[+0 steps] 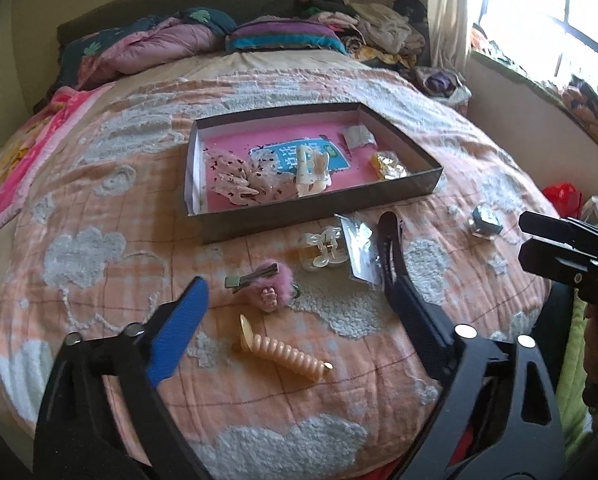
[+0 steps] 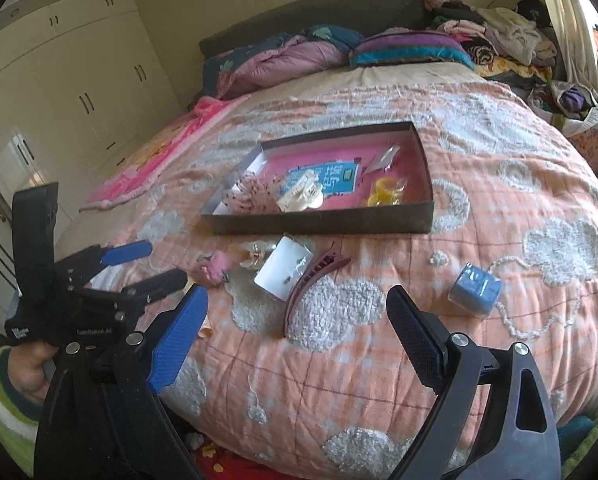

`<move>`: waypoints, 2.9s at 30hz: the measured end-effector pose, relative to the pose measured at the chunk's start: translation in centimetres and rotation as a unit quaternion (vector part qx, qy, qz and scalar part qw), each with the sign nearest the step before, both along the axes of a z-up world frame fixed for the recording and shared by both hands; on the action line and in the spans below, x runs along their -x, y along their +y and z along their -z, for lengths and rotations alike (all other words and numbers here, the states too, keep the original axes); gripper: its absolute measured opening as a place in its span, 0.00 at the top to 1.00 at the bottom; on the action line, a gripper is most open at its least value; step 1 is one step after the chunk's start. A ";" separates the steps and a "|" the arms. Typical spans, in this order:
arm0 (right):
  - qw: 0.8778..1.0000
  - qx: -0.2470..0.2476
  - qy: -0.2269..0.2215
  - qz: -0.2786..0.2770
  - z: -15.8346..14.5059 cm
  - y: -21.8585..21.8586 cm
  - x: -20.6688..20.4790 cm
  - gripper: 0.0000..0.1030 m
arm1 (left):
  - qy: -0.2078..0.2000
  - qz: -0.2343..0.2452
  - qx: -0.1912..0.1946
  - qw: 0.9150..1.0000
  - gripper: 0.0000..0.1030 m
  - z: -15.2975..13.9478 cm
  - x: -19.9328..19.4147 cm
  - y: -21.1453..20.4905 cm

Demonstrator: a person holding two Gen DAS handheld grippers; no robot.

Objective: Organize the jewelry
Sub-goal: 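Grasp the pearl claw clip with the left tool while the right tool grasps the maroon hair clip, then carry the pearl clip with the left tool while the right tool carries the maroon clip into the tray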

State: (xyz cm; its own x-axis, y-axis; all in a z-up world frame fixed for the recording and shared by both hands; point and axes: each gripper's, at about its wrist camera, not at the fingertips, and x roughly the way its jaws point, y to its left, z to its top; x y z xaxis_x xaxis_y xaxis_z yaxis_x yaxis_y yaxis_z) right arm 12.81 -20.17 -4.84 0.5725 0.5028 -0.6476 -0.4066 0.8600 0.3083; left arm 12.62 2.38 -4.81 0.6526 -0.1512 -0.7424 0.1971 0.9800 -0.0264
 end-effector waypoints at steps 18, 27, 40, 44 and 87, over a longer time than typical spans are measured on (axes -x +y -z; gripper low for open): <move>0.985 -0.050 0.164 0.003 9.0 3.5 -8.1 0.65 | 0.018 0.106 -0.178 0.978 0.43 3.4 -4.9 -3.4; 0.988 -0.063 0.139 0.008 7.7 -0.8 -6.9 0.88 | 0.031 0.196 -0.237 0.951 0.46 6.2 -6.2 -6.7; 0.991 -0.068 0.112 0.016 5.8 -3.3 -5.3 0.91 | 0.067 0.218 -0.140 0.963 0.63 6.7 -8.7 -7.0; 0.992 -0.070 0.105 0.010 5.2 -2.8 -5.0 0.91 | 0.068 0.217 -0.126 0.966 0.63 6.6 -8.4 -6.8; 0.994 -0.021 -0.108 -0.014 -8.7 0.7 -6.4 0.91 | -0.082 0.031 0.032 0.996 0.63 -7.4 -7.9 -0.2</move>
